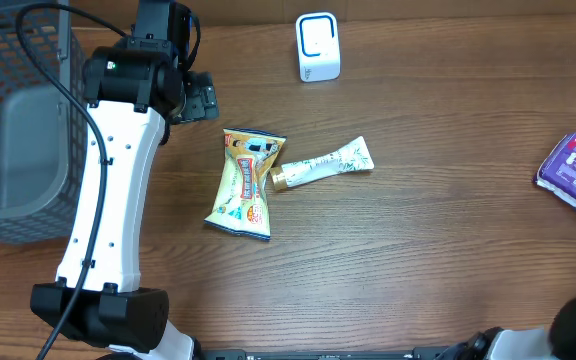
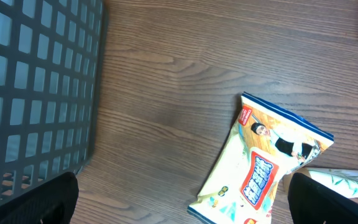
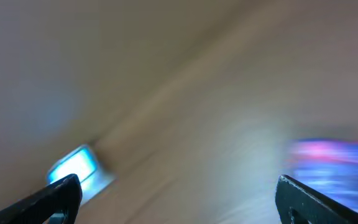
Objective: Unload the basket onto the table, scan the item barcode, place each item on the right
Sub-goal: 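Reach the right gripper to the white Pantene tube and grasp it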
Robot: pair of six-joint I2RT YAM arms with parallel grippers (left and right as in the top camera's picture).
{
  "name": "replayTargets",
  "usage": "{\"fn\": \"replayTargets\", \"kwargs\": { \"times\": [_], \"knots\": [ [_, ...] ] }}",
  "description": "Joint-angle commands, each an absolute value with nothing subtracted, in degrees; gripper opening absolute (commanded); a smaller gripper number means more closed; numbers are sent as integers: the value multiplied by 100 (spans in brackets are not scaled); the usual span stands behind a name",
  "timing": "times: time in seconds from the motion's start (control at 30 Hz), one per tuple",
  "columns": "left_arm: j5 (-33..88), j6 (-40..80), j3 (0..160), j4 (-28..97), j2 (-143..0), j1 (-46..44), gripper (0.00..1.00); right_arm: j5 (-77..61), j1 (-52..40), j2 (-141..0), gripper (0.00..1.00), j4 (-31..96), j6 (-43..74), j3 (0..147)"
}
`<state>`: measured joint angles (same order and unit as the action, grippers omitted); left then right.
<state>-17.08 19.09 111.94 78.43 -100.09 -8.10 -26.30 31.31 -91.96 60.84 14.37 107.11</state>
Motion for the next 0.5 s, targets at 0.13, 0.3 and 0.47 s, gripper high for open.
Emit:
{"fn": "replayTargets", "kwargs": {
  "times": [0.13,0.3,0.47],
  "knots": [
    [-1686,1800,11190,7839,-10014,-790,100,-2676,792,-9456,100,7000,2810,10112],
    [-1686,1800,11190,7839,-10014,-790,100,-1050,-1083,-9483,91,6208,4711,9362],
    [-1686,1800,11190,7839,-10014,-790,100,-578,-1931,-9754,81,5684,5710,9037]
  ]
}}
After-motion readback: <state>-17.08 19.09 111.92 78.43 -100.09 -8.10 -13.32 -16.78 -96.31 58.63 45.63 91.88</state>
